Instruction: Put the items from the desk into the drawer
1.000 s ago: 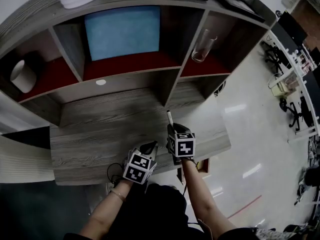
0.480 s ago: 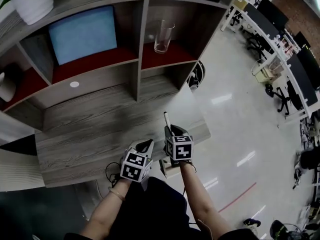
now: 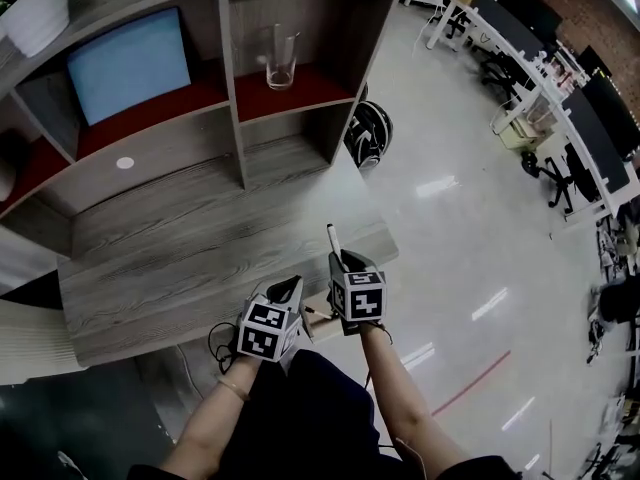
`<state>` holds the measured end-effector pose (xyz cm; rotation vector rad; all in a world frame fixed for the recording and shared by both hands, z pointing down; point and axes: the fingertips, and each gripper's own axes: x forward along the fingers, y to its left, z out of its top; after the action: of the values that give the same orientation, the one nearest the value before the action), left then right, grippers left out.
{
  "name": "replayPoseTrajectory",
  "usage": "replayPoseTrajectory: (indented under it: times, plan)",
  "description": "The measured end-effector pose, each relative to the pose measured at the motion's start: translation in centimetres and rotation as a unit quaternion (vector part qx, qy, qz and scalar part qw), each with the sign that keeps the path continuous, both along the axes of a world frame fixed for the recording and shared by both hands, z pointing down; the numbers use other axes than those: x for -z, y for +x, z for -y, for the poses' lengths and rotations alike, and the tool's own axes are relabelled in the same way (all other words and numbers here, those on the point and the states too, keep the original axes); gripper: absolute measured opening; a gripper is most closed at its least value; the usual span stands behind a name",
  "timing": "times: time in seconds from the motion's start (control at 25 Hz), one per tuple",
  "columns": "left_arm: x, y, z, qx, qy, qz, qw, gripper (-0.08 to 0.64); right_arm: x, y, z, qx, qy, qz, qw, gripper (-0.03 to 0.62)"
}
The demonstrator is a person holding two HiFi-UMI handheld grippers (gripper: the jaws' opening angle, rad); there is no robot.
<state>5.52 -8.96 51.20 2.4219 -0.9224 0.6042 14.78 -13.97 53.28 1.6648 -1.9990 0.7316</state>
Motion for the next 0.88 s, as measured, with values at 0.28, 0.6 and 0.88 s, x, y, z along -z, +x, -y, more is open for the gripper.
replayPoseTrajectory:
  times: [0.28,0.6,0.88]
  plan:
    - [-1.0,2.3,-2.3,0.006,-0.013,0.005,0.9999,0.029,-1.1,2.6,-2.7,-0.004,-0.008,0.004,1.000,0.065]
    - [-2.9,4.3,-5.4,0.013,-0.036,0.008,0.9992,0.029,-2.6,4.3,-6.7,-0.002,-0.023,0.009,1.000,0.066]
    - [-4.3,5.8,-7.9,0.008,-0.052,0.009,0.9985,0.029,-4.0,6.2,-10.1,-0.014,-0.037,0.012,0.999,0.066]
